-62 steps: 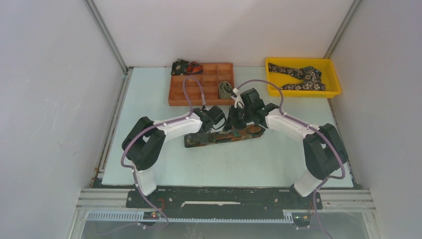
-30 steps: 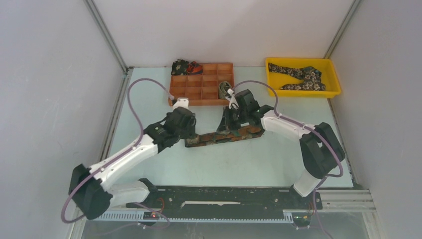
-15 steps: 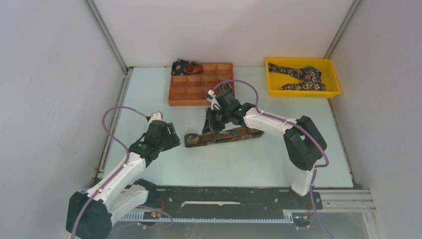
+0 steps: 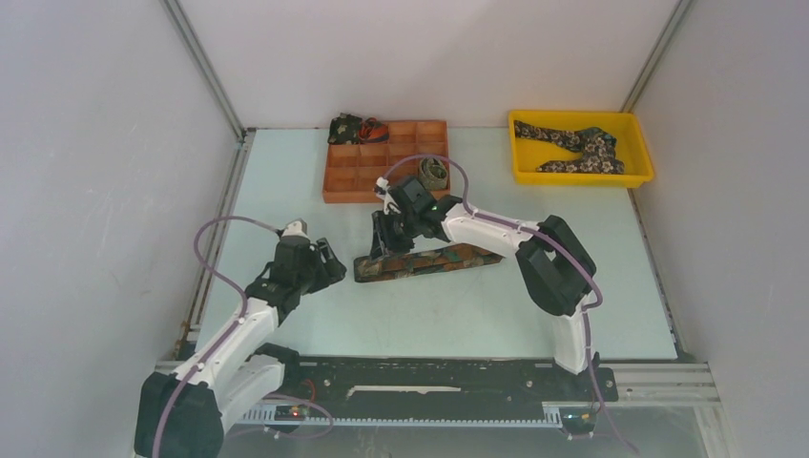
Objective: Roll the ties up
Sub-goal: Roll the tie at the center of the board.
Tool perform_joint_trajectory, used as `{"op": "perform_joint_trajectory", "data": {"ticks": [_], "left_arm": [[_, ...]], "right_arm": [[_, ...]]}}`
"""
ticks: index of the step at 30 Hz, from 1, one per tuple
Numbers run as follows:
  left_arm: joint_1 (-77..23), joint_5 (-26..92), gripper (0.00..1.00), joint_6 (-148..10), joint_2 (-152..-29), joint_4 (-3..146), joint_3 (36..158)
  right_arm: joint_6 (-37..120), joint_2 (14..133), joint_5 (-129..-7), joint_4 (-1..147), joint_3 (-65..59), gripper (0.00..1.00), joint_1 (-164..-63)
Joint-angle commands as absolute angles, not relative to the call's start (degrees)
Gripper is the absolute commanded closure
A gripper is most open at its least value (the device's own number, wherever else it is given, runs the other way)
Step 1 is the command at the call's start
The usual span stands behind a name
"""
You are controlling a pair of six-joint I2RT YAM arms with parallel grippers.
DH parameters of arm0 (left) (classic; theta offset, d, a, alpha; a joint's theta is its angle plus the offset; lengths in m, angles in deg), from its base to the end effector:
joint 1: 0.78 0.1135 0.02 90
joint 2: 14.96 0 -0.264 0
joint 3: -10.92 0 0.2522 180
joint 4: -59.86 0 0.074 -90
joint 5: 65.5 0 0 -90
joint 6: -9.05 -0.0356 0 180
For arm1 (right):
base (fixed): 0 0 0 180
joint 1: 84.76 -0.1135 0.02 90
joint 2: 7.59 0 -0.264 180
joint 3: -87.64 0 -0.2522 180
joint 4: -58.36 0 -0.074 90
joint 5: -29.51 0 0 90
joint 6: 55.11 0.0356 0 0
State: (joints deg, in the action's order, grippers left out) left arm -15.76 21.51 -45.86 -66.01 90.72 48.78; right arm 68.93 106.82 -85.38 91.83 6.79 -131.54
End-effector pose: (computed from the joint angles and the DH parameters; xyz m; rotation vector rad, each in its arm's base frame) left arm 0.1727 -0.0443 0.1851 -0.4393 2.3275 -0.3689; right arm 0.2921 0.3327 0.2076 -0.5135 2.6124 1.0935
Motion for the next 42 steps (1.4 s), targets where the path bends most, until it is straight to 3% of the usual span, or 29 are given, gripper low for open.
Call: {"op": "perform_joint_trajectory", "data": {"ticks": [1, 42], "left_arm": [[-15.36, 23.88, 0.28, -45.88, -67.34, 86.77, 48.75], [-15.63, 45.57, 0.26, -45.19, -87.84, 66.65, 49.29]], "right_arm": [[68.27, 108.46, -83.79, 93.45, 10.28, 0.66, -131.76], [69.25, 115.66, -86.10, 90.00, 7.71, 0.74, -129.54]]}}
